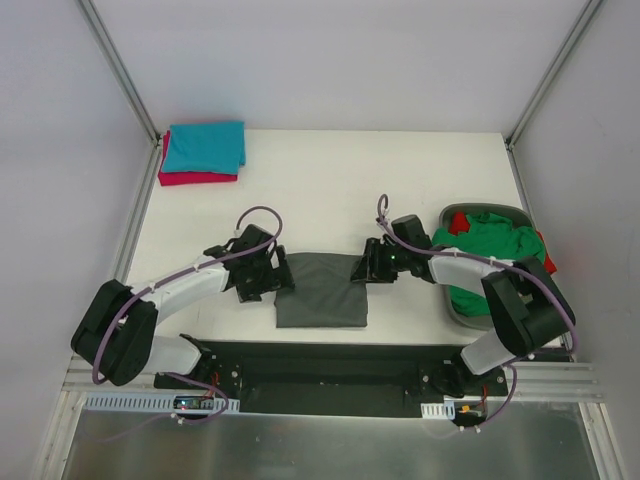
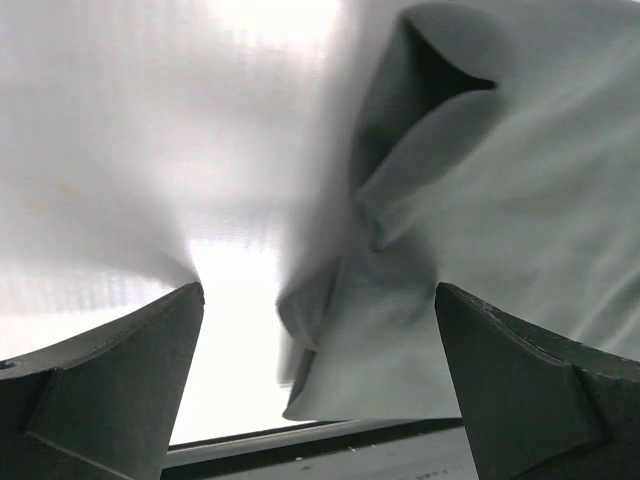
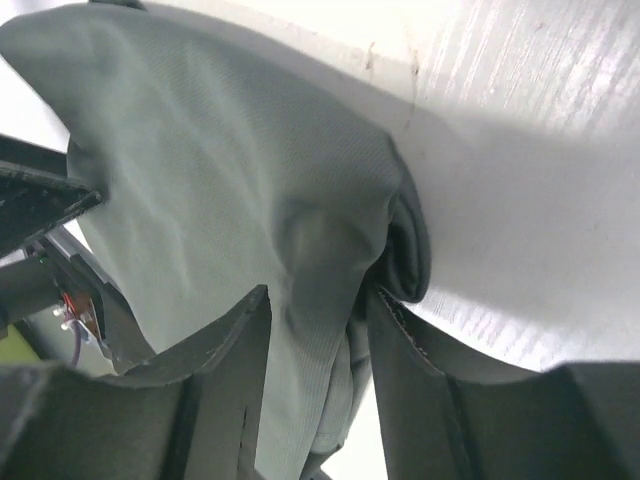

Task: Fold and stack the t-shirts
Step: Smooth out wrinkles on the folded tshirt

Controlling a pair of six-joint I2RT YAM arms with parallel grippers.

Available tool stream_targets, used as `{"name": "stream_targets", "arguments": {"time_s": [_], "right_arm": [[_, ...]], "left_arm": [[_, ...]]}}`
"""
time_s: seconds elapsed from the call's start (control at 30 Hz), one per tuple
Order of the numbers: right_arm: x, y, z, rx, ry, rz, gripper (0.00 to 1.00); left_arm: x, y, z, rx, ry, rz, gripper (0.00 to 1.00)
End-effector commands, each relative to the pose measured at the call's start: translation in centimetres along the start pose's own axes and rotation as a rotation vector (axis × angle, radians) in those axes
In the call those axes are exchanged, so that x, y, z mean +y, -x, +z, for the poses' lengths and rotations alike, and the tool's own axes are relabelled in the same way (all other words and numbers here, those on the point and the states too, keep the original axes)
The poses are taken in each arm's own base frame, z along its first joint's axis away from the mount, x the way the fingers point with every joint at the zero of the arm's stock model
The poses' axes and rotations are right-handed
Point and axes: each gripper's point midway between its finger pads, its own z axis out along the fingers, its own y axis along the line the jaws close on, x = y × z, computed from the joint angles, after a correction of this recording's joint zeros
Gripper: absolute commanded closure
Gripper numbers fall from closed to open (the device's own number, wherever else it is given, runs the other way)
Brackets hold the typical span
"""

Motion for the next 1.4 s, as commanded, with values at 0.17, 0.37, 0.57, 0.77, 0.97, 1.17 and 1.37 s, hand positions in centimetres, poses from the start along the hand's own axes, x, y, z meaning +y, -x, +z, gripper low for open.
{"name": "stream_targets", "arguments": {"time_s": [0.17,0.37,0.57,0.77,0.97,1.17,1.37], "right_arm": [[1.9,1.1,-4.3,-0.068,-0.016,-0.121,0.39],[1.1,0.4,-6.8,-0.136,-0.074,-0.156,0.04],[-1.1,-0.4,-7.9,-0.185,-0.147,-0.137,0.04],[-1.7,-0.6,-8.4,-0.200,-0.163,-0.132,0.04],[-2.1,-0.2,-9.3,-0.249,-0.188,-0.132,0.04],[-2.5,-0.3,-10.4,-0.285,-0.220,-0.140,0.04],[-2.9,-0.3,-11.6,-0.343,-0.238,-0.157,0.04]], "left_arm": [[0.0,0.1,0.2,0.041,0.085,0.045,0.01],[-0.4,-1.5,2.7,0.142,0.124,0.058,0.03],[-0.7,-3.8,4.4,0.203,0.176,0.102,0.24],[0.4,-5.4,5.3,0.210,0.270,0.117,0.42],[2.1,-6.1,6.0,0.192,0.433,0.151,0.86],[2.2,-2.9,5.3,0.074,0.530,0.224,1.00],[-0.4,3.8,2.7,-0.160,0.549,0.318,1.00]]}}
